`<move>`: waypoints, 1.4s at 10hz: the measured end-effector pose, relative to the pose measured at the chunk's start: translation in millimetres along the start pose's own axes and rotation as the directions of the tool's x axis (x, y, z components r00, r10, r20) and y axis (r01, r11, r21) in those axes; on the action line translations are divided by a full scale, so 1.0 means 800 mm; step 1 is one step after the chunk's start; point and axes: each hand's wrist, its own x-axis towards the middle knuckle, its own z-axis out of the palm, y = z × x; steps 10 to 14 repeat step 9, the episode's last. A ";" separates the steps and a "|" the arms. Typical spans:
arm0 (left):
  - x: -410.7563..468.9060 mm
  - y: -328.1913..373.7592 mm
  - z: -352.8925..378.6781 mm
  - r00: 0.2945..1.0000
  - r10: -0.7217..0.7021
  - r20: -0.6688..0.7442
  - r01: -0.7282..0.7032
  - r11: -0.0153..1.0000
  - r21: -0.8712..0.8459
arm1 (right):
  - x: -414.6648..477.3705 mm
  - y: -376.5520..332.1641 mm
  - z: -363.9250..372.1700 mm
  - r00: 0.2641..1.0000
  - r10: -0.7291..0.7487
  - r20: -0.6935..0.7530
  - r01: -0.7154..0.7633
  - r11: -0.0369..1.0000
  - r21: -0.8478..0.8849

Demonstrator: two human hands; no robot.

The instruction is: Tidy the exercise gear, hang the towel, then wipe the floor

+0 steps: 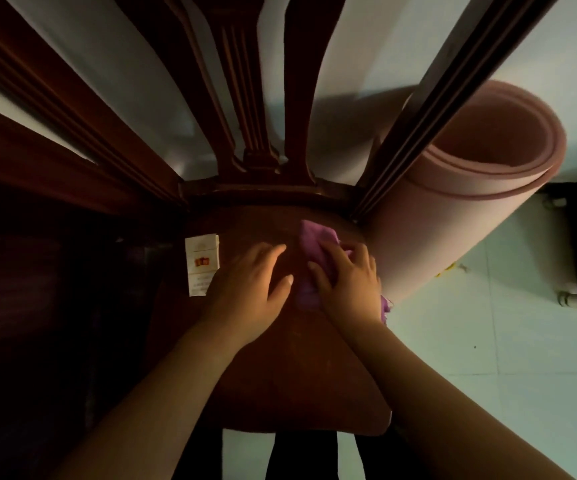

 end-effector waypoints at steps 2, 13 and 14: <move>0.021 -0.023 0.036 0.998 -0.016 0.055 0.014 0.999 0.040 | 0.012 0.024 0.029 0.989 -0.062 0.131 0.080 0.988 -0.134; 0.027 -0.005 0.025 0.996 0.012 0.092 -0.025 0.988 0.150 | 0.035 0.078 0.023 0.883 -0.366 0.295 0.428 0.885 -0.184; 0.027 -0.005 0.025 0.996 0.012 0.092 -0.025 0.988 0.150 | 0.035 0.078 0.023 0.883 -0.366 0.295 0.428 0.885 -0.184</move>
